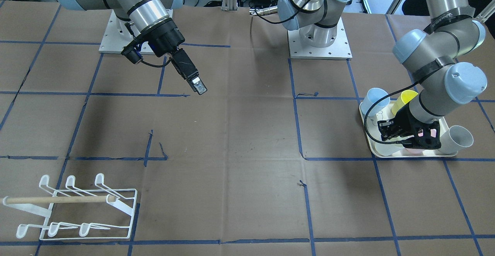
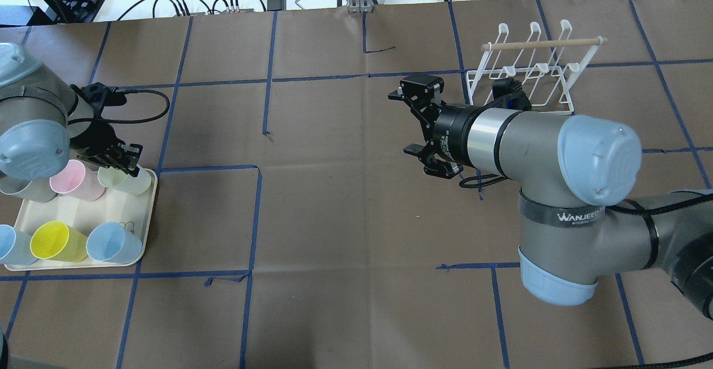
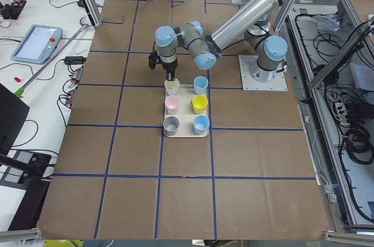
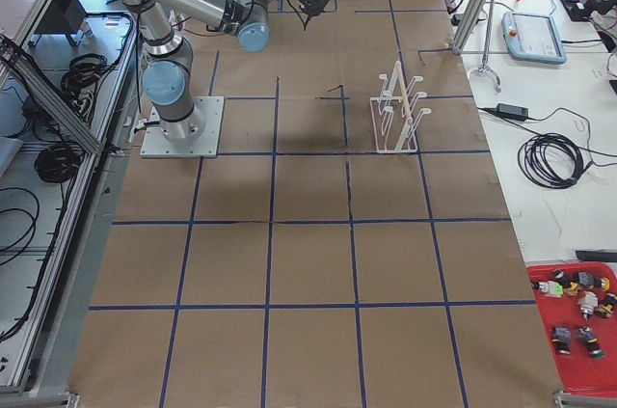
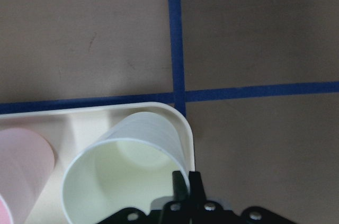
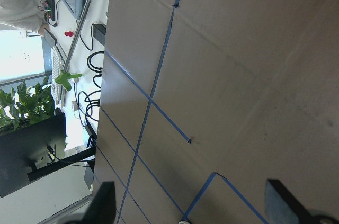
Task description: Transfer IKEA cup to right arm and place on rack
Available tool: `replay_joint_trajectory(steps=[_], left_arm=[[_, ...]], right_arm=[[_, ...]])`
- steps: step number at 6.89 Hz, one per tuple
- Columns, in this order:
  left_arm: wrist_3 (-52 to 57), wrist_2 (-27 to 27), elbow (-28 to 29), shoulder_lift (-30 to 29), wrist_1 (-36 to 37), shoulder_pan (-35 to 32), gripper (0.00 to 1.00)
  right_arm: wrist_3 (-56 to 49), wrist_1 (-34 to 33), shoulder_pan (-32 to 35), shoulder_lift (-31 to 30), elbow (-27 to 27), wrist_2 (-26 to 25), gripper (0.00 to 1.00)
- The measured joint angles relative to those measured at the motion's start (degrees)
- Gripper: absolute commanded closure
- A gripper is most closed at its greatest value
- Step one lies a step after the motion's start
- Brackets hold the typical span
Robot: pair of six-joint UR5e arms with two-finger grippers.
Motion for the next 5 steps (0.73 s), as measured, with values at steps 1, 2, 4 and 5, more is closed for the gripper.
replay_joint_trajectory(steps=[1,2,4,5], left_arm=[[-0.29,0.05,1.7,0.88,-1.96,-0.06,1.0],[-0.77,0.08,4.32,2.44,-6.47,-0.11,1.0],[-2.21,0.08,11.54,5.89,-18.98,-0.4,1.0],[-2.93,-0.44,14.77,6.82,-23.24,-0.81,1.0]], right_arm=[[0.59,-0.04,0.34,-0.02,0.73,0.05,0.0],[0.64,-0.06,0.46,-0.06,1.06,0.06,0.0],[-0.08,-0.97,0.54,-0.02,1.24,0.07,0.0],[-0.31,-2.69,0.55,0.24,1.21,0.12,0.0]])
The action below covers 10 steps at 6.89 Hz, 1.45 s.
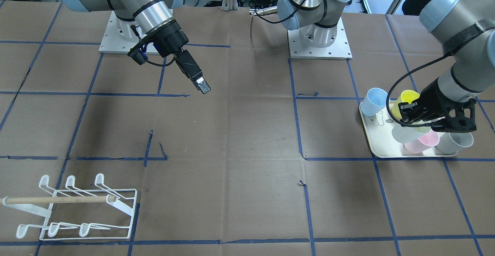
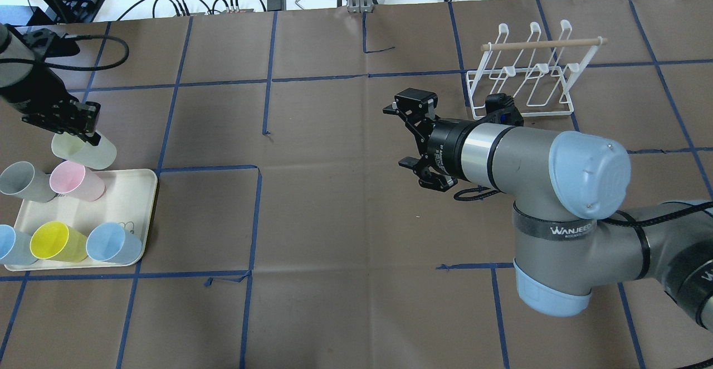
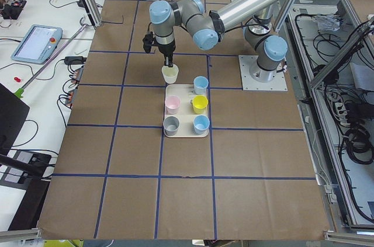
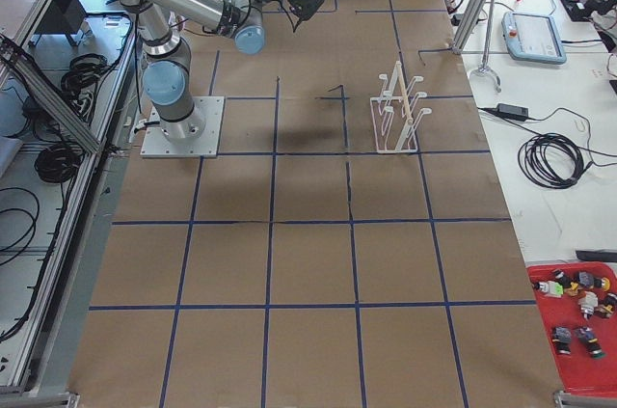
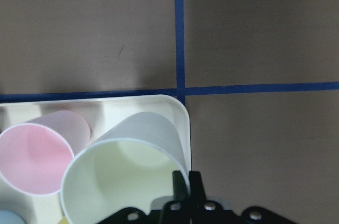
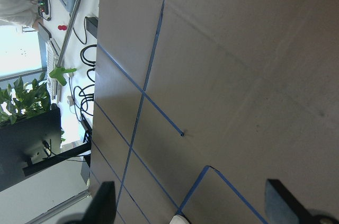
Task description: Transfer IKEA cup to right arm and place on rack
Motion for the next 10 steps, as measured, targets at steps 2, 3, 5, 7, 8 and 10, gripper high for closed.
replay_joint_trajectory(steps=[2,3,5,7,8,10], left_arm=[[0.4,-6.54,2.8,1.58,-1.88,-1.82,1.0],[2.3,-12.86,2.8,2.42,-0.38,-3.08,1.0],[7.74,-29.72,1.3,3.17,6.76,-4.7,1.0],[11.1,-45.57,-2.03,1.9,20.59,-5.11,1.0],[11.65,-51.97,-5.35,1.16,30.39,-5.23,1.0],[11.8,-57.38,-12.25,0.53,48.0,-7.34,1.0]], right_arm=[[-0.05,-5.07,-0.05,0.24,-0.16,0.11,0.0],[0.15,-7.19,-0.1,0.23,-0.34,0.15,0.0],[0.43,-12.68,-0.25,0.5,-0.49,-0.06,0.0],[0.63,-14.31,-0.46,0.24,-0.75,-1.33,0.0],[0.68,-14.37,-0.59,0.1,-1.17,-3.01,0.0],[0.34,-14.04,-0.6,0.4,-1.6,-4.82,0.0]])
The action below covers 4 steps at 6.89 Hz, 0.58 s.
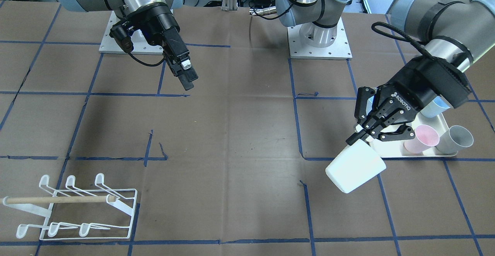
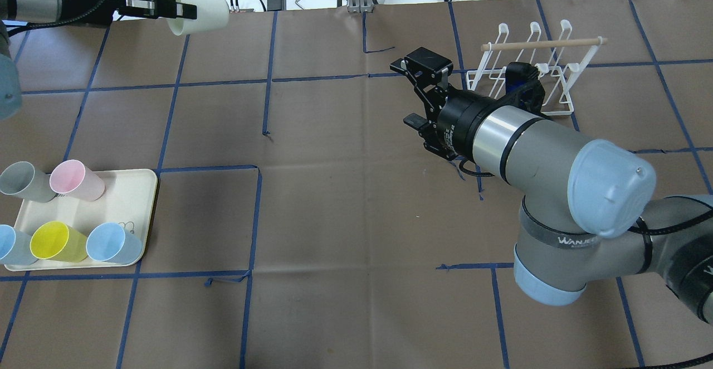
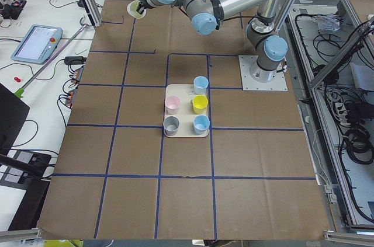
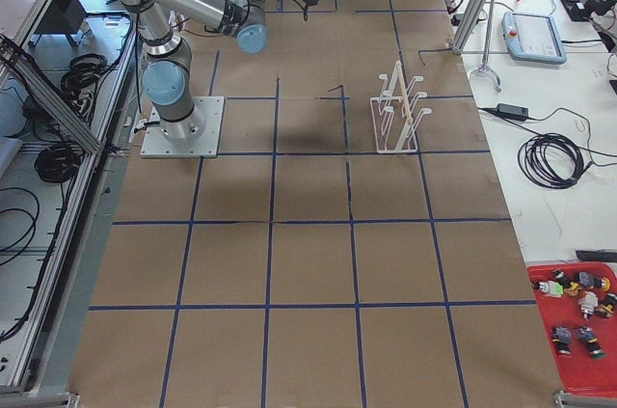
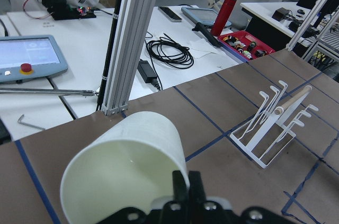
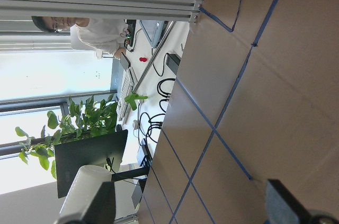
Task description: Transfer IKEA cup to right arm and place on rack
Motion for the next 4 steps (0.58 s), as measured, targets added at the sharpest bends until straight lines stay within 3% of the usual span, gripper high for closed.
replay_joint_trajectory(steps=[4], left_arm=[[-4.18,-2.27,-14.01,-0.22,27.18,-7.9,1.0]], right_arm=[[-0.24,0.14,0.12,0.54,0.14,-0.24,0.0]])
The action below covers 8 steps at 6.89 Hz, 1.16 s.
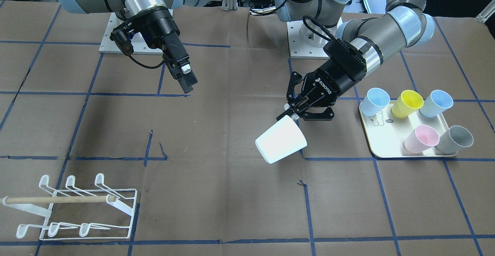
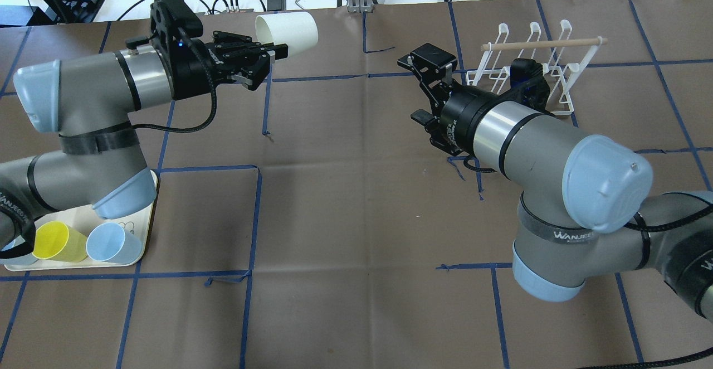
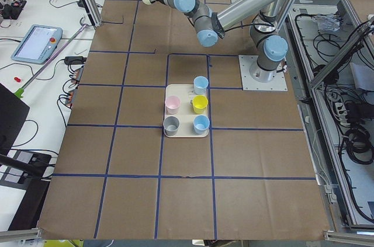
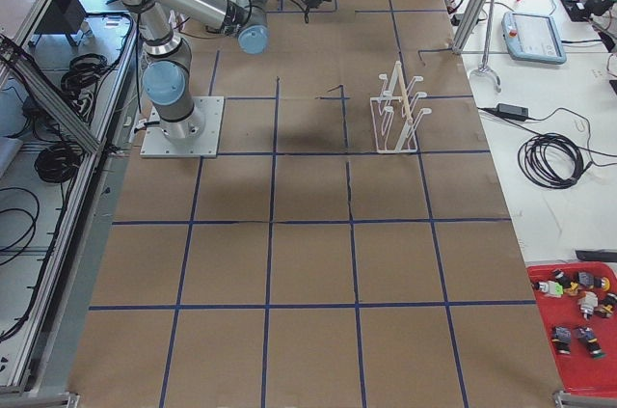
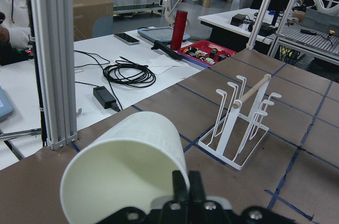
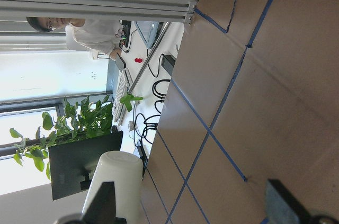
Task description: Transfer IKEA cup to right arm and place on rack
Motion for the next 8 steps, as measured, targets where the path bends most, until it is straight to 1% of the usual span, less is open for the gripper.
replay_joint_trajectory(steps=[1,2,5,8], left_arm=[[-0.81,-0.02,-1.26,0.02,2.88,-1.71,1.0],[-0.98,0.02,-1.75,-0.02,4.21,-3.66,1.0],[-0.89,0.23,-2.2,-0.13,4.94,-6.52,1.0],[-0.91,0.74,-4.35,-0.01,7.45,-8.06,1.0]], right_arm=[[0.0,0.0,0.02,0.17,0.03,0.0,0.0],[0.0,-0.02,0.06,0.3,-0.02,0.0,0.0],[0.02,-0.14,0.16,1.49,0.03,-0.05,0.0],[0.71,-0.66,0.37,1.69,-0.03,0.41,0.0]])
